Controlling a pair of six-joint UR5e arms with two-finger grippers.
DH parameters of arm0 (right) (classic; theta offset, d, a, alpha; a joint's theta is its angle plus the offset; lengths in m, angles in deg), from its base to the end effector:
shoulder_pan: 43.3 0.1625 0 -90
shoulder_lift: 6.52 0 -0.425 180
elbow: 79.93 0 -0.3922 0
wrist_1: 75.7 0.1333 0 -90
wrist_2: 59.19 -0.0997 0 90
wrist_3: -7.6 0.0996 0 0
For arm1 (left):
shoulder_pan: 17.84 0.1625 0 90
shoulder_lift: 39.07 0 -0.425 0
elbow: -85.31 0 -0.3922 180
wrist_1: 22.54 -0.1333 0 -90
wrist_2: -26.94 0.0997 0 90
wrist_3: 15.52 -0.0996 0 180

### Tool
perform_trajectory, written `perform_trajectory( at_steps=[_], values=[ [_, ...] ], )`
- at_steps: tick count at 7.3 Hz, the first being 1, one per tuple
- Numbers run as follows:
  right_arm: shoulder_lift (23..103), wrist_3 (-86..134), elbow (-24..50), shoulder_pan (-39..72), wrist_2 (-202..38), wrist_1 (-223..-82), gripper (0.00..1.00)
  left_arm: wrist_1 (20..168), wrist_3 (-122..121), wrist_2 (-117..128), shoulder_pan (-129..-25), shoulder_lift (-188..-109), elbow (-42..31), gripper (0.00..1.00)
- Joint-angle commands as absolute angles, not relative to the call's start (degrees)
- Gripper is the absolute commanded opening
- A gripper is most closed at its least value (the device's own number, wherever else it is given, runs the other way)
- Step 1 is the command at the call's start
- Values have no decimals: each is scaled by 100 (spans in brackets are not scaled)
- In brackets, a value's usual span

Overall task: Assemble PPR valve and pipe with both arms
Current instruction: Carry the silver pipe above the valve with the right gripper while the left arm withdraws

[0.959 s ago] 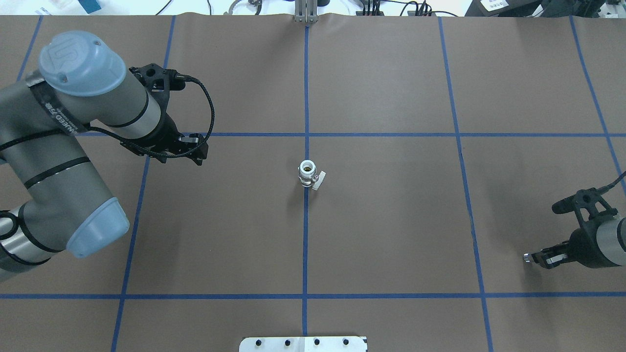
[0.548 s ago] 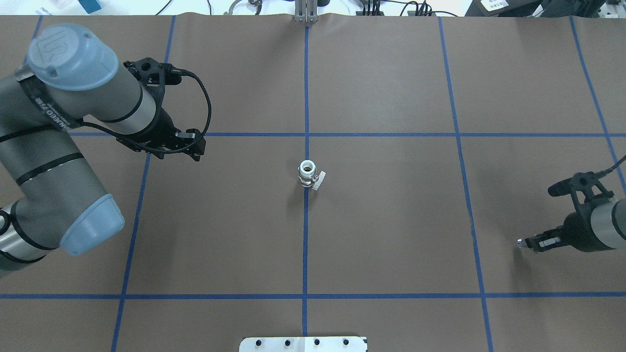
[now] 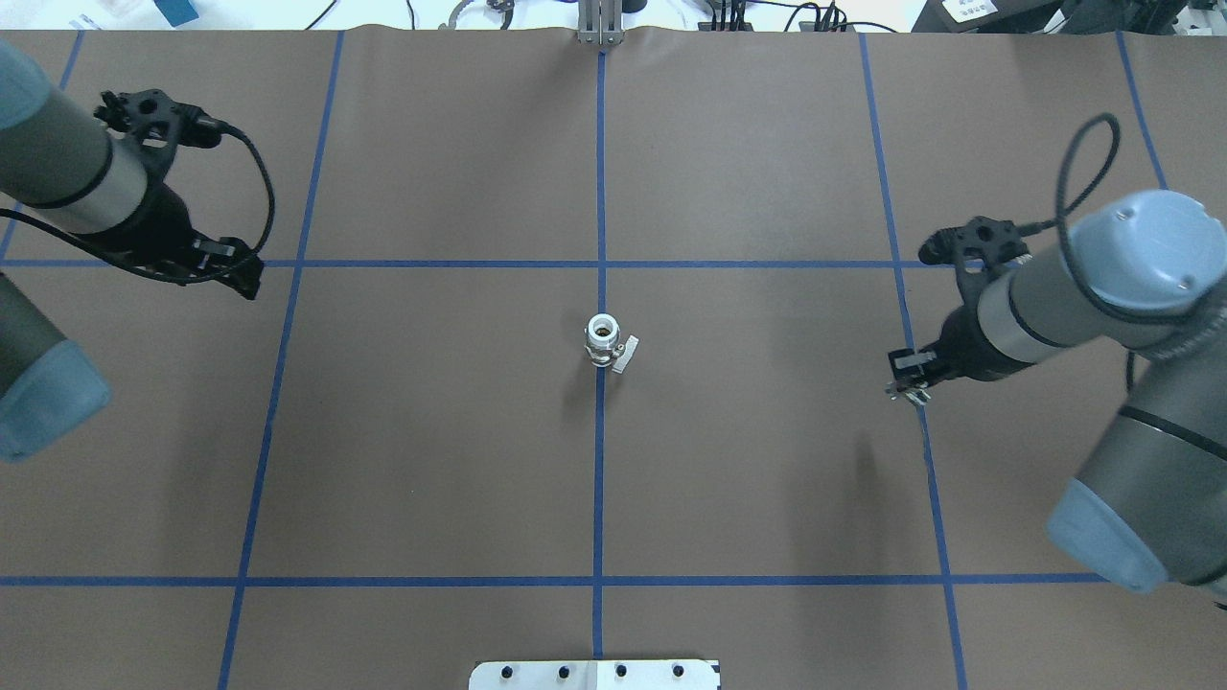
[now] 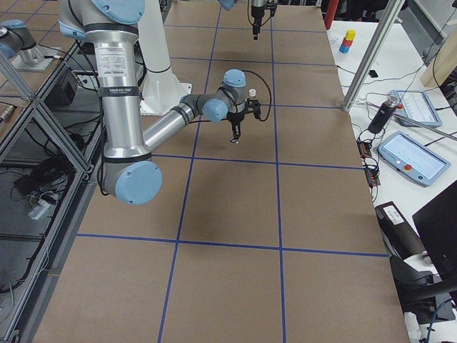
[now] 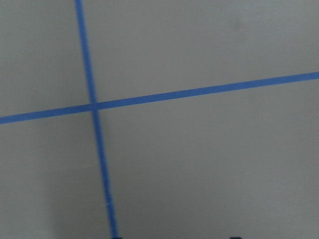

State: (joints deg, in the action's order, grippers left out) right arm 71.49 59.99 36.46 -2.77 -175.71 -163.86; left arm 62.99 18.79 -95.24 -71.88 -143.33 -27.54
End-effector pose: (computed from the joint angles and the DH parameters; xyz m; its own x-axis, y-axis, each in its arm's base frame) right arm -0.3447 -0.4116 0.3384 0.6809 -0.1363 0.7196 0.0672 0.9900 0.1240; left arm 0.2562 -0.4898 0.3550 0.7053 0.2184 -0.6745 -0.1174 0.9742 0.1927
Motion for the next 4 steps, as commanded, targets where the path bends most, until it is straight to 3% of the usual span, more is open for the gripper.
perform_trajectory(
  at_steps=[1, 2, 3, 4],
  values=[
    [4911, 6793, 3060, -339, -17573, -18201, 0, 6708, 493, -10161, -8020, -13638, -2283, 78],
    [4451, 7398, 2759, -461, -17582, -18188, 0, 6919, -200, -10495, -8416, -13497, -1853, 84],
    [3976, 8066, 2408, -558, -17573, -18179, 0, 6930, -694, -10777, -8698, -13478, -1483, 99],
    [3632, 8916, 1987, -620, -17573, -17892, 0, 6939, -760, -10910, -8823, -13478, -1349, 99]
  ],
)
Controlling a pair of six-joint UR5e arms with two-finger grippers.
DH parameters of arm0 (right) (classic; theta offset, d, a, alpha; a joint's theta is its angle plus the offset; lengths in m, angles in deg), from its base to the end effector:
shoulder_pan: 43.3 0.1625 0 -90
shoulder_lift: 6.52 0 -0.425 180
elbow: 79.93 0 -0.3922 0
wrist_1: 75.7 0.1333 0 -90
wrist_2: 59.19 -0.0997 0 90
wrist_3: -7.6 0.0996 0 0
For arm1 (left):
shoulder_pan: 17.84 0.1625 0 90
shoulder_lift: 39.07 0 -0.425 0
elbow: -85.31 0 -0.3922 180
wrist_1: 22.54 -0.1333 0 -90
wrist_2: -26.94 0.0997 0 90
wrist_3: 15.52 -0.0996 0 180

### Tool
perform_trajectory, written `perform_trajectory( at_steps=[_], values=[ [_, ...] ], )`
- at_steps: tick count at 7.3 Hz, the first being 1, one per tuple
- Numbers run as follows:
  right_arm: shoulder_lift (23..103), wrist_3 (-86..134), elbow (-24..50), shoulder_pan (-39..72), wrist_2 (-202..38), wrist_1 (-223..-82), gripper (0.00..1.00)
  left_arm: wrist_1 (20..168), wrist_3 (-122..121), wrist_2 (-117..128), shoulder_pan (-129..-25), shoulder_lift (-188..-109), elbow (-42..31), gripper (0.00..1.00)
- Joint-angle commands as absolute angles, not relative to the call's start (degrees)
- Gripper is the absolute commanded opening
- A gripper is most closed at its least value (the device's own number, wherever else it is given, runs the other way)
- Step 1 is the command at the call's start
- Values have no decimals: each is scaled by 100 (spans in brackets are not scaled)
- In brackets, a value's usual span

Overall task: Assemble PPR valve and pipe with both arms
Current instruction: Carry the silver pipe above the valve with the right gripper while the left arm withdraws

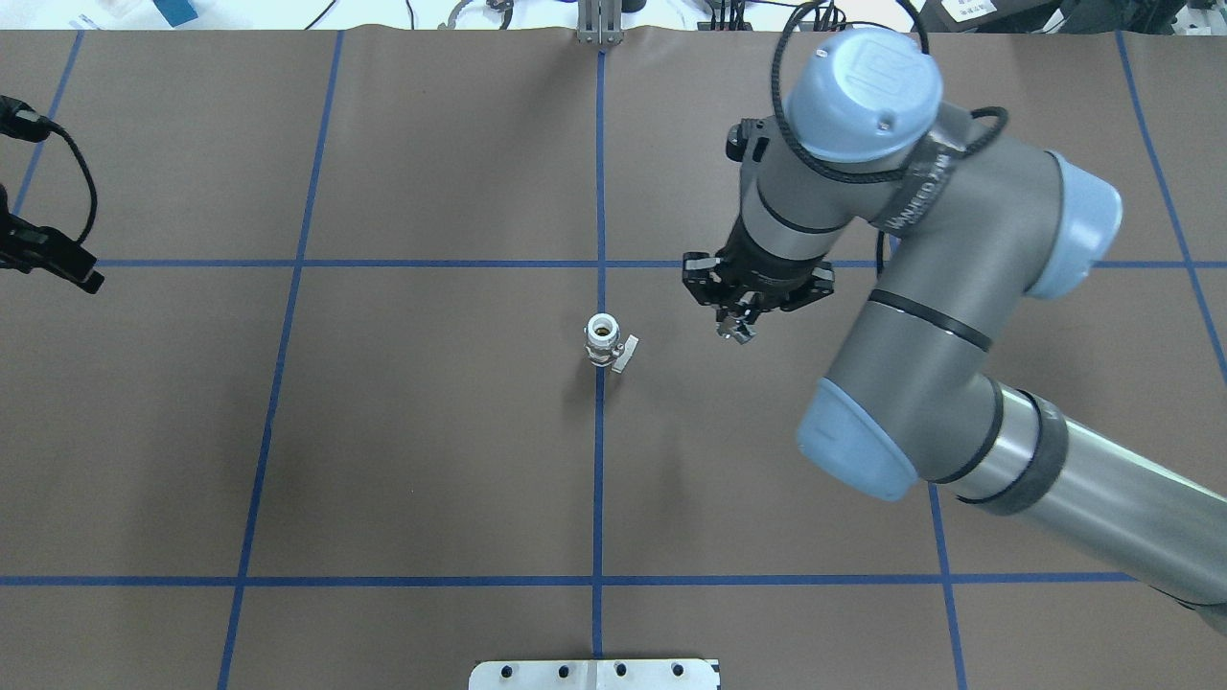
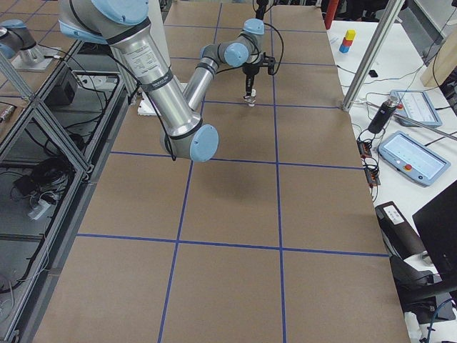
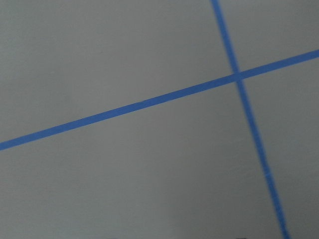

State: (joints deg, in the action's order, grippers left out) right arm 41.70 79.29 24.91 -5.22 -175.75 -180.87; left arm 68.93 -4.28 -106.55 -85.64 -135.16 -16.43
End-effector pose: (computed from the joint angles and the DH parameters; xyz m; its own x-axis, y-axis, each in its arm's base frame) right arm -0.4432 -0.4601 0.1527 0.6602 0.1603 0.7337 -0.1172 0.9870 -0.1102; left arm 0.1427 -0.5211 0.5003 0.6440 0.3051 -0.7015 -0.2356 0.9516 0.1976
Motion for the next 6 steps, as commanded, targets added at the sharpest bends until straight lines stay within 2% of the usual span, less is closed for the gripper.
perform_trajectory(
  at_steps=[1, 3, 6],
  values=[
    [3411, 9186, 1583, -673, -17547, -17584, 0, 6939, -717, -10903, -8833, -13469, -1365, 99],
    [3067, 9189, 1141, -691, -17555, -17572, 0, 6939, -726, -10903, -8841, -13381, -1391, 99],
    [3075, 9118, 1034, -787, -17538, -17572, 0, 6939, -699, -10911, -8841, -13381, -1400, 99]
  ],
)
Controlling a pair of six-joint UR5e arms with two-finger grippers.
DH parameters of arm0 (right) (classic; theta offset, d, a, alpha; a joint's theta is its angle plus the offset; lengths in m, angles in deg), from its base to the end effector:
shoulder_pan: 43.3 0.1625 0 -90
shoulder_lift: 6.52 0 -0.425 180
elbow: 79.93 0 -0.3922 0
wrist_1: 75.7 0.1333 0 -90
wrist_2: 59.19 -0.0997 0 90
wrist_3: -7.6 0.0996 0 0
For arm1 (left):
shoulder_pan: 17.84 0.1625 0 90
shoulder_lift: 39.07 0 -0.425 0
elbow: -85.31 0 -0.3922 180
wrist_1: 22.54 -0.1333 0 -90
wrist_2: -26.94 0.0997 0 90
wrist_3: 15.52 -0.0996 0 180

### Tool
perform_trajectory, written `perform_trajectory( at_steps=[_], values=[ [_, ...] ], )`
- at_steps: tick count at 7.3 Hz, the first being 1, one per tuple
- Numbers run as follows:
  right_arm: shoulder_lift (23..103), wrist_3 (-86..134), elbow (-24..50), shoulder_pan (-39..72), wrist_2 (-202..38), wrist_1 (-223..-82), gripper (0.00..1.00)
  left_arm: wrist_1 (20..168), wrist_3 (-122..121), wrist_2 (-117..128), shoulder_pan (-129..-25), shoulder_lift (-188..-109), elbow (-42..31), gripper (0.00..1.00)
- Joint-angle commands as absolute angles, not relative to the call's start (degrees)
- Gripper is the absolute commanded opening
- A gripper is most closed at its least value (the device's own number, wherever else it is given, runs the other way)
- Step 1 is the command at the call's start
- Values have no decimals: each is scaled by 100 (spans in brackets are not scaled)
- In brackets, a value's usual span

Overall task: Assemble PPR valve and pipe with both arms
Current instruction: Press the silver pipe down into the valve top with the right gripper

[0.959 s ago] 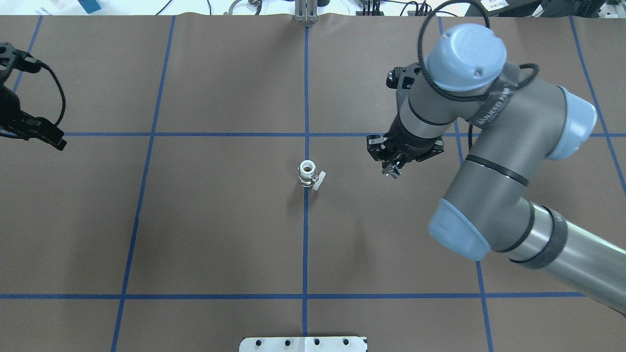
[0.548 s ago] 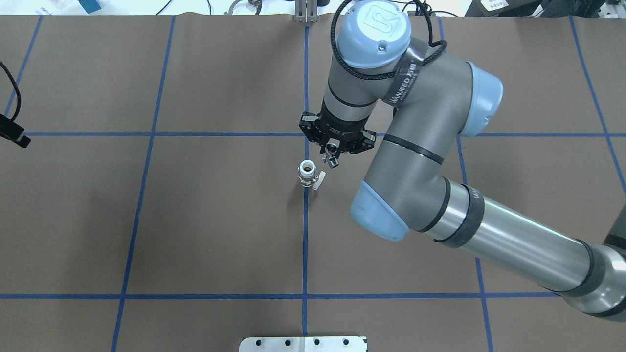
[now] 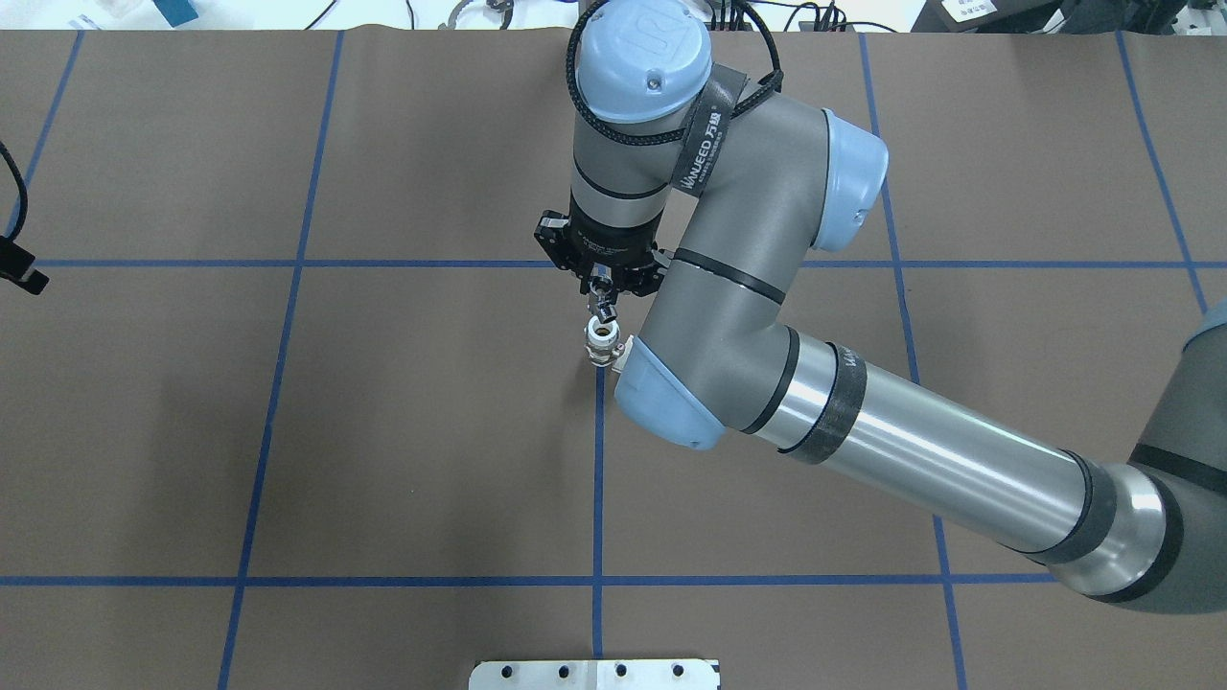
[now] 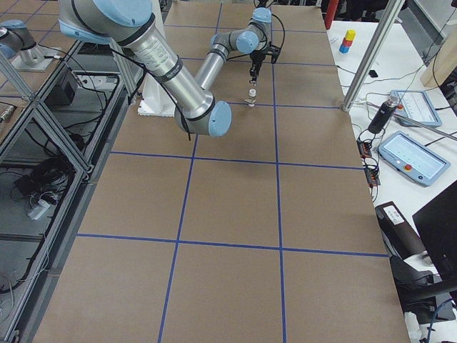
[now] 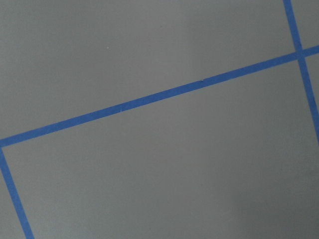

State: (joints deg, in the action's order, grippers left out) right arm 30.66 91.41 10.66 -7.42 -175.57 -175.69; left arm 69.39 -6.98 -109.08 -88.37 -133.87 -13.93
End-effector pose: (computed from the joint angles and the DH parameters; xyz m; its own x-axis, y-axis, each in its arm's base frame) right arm -0.5200 -0.4860 0.1007 0.6150 0.3256 0.7181 -0.2125 0.9455 -0.2467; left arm 0.1189 -0.5211 0.5299 0.6298 0.2789 -0.7250 -0.2295 0.9585 0.1693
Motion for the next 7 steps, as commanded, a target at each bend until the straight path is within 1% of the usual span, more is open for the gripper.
perform_trajectory(
  at_steps=[1, 7],
  values=[
    [3058, 9118, 947, -822, -17520, -17564, 0, 6939, -708, -10911, -8841, -13381, -1400, 100],
    [3075, 9110, 867, -849, -17494, -17563, 0, 6939, -699, -10911, -8841, -13381, -1462, 100]
  ],
)
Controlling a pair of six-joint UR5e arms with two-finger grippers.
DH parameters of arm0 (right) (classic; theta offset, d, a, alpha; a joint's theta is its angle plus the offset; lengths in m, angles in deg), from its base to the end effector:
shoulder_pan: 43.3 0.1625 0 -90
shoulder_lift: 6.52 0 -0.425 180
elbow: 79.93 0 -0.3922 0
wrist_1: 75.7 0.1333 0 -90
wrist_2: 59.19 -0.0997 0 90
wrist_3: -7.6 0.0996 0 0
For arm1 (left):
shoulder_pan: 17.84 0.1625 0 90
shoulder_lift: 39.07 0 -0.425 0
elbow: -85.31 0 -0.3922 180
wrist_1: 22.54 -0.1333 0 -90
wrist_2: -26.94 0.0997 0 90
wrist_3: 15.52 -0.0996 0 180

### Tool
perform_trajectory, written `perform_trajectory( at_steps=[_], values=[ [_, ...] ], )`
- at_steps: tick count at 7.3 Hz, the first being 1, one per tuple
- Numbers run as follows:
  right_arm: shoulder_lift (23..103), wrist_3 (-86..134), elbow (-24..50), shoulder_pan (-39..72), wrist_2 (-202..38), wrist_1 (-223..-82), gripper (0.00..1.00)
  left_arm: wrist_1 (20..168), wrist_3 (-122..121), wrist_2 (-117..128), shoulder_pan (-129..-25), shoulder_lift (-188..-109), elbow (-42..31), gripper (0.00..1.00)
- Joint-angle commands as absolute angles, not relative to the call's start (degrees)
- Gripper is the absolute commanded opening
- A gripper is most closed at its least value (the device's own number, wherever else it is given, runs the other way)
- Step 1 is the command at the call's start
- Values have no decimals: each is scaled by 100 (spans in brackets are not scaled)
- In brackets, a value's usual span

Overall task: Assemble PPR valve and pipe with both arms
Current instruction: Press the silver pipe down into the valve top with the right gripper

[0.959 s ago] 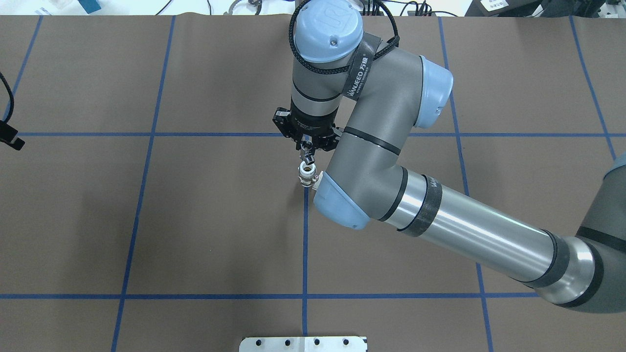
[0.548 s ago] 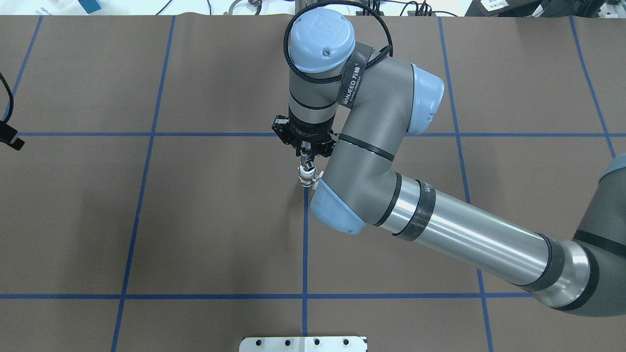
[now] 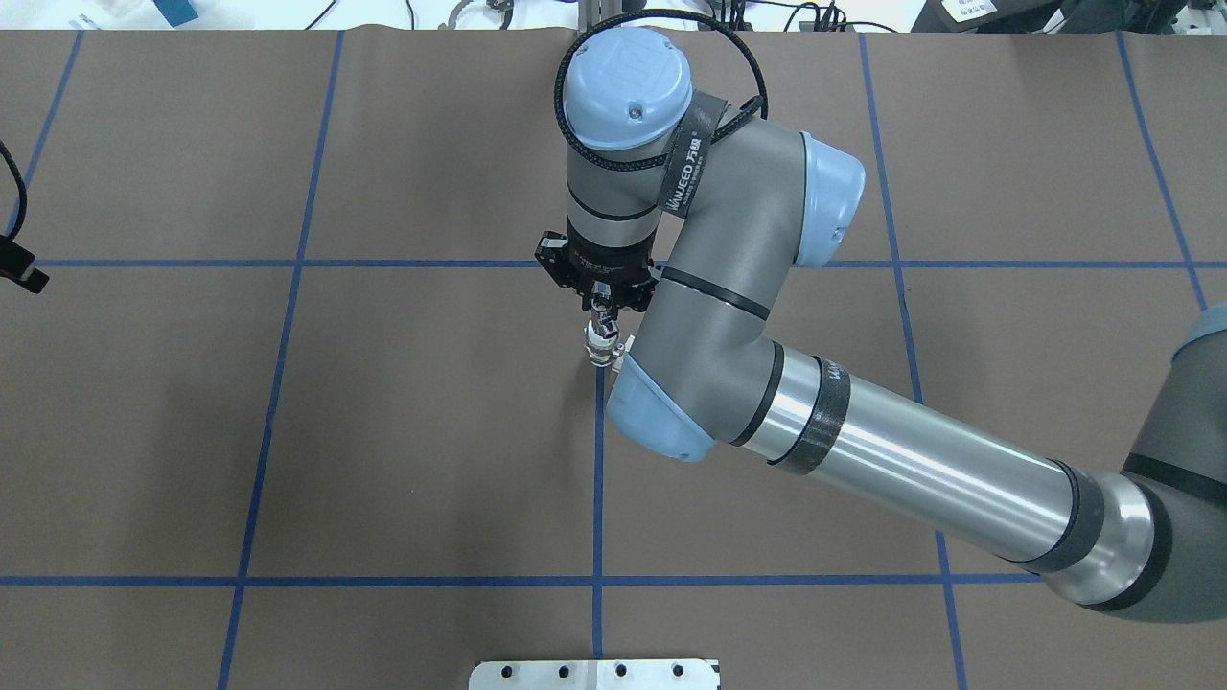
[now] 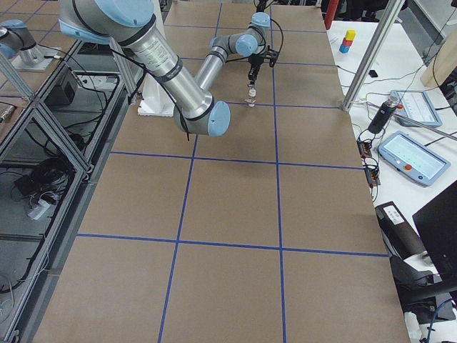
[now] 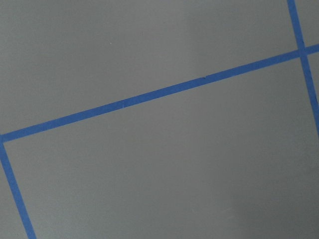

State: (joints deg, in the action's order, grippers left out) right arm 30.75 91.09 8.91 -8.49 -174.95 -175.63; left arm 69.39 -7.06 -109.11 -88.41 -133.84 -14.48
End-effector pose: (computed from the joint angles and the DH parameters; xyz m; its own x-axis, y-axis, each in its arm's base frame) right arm -0.5366 -0.4827 0.1134 0.6411 0.3213 0.6970 -0.2057 0.9468 -0.2474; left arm 0.1183 -0.5205 0.5254 0.6271 0.2859 -0.7246 -0.2292 0.9567 0.1792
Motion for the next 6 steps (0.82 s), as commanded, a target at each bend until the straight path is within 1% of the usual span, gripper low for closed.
perform_trajectory(
  at_steps=[1, 6],
  values=[
    [3075, 9118, 867, -858, -17494, -17563, 0, 6939, -699, -10911, -8841, -13381, -1462, 100],
    [3075, 9118, 797, -884, -17450, -17520, 0, 6939, -699, -10911, -8841, -13364, -1453, 100]
  ],
)
